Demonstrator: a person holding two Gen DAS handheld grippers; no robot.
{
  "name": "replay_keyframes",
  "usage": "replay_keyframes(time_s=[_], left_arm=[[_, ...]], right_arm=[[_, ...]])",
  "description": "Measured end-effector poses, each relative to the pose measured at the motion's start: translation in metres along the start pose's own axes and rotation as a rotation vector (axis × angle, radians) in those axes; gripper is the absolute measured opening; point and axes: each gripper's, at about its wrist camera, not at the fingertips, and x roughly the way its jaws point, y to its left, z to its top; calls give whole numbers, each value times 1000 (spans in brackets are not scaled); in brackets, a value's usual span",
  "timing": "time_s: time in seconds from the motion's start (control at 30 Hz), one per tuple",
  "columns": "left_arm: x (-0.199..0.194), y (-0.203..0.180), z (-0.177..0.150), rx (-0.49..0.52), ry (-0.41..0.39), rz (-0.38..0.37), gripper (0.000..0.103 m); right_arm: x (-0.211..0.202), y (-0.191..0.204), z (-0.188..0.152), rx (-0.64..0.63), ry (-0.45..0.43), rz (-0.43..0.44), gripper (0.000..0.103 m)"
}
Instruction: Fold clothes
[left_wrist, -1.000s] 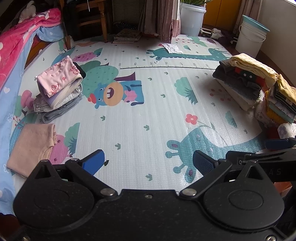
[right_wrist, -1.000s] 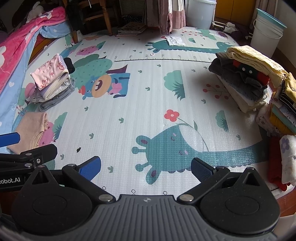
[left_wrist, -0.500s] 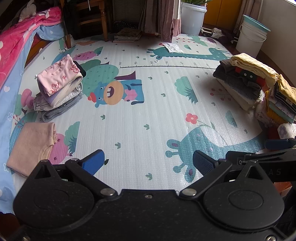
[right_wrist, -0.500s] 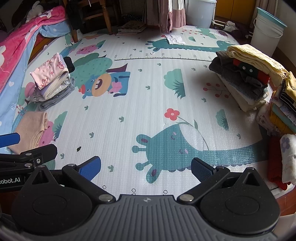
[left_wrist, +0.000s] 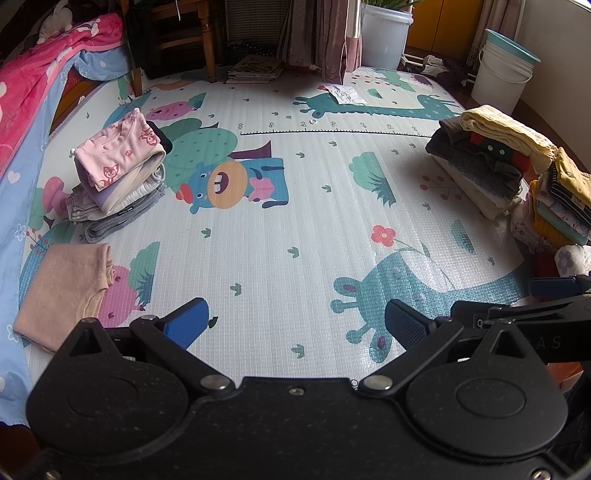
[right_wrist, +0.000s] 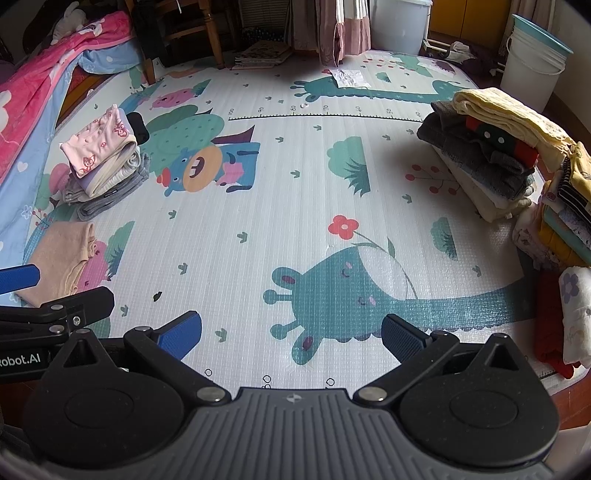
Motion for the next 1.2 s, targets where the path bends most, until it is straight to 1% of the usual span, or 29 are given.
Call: replay_keyframes(time_s=[0.47, 0.63, 0.8, 0.97, 1.07, 1.13, 1.2], left_arm=[[0, 0, -1, -1, 2, 1, 103], [4, 1, -4, 6, 5, 24, 103], [16, 16, -7, -49, 37, 31, 103], [30, 41, -13, -147, 72, 77, 103], [40, 60, -13, -184, 78, 134, 103], [46, 74, -15, -197, 77, 172, 103], [52, 88, -18, -205, 82, 214, 103]], right_arm=[[2, 2, -2, -3, 2, 1, 103], [8, 7, -3, -33, -4, -6, 103], [21, 16, 1, -62, 23, 8, 103], [35, 37, 9, -132, 19, 19, 103], [44, 50, 14, -161, 5, 83, 103], [50, 65, 16, -187, -25, 105, 103], [57, 84, 17, -259, -82, 121, 103]])
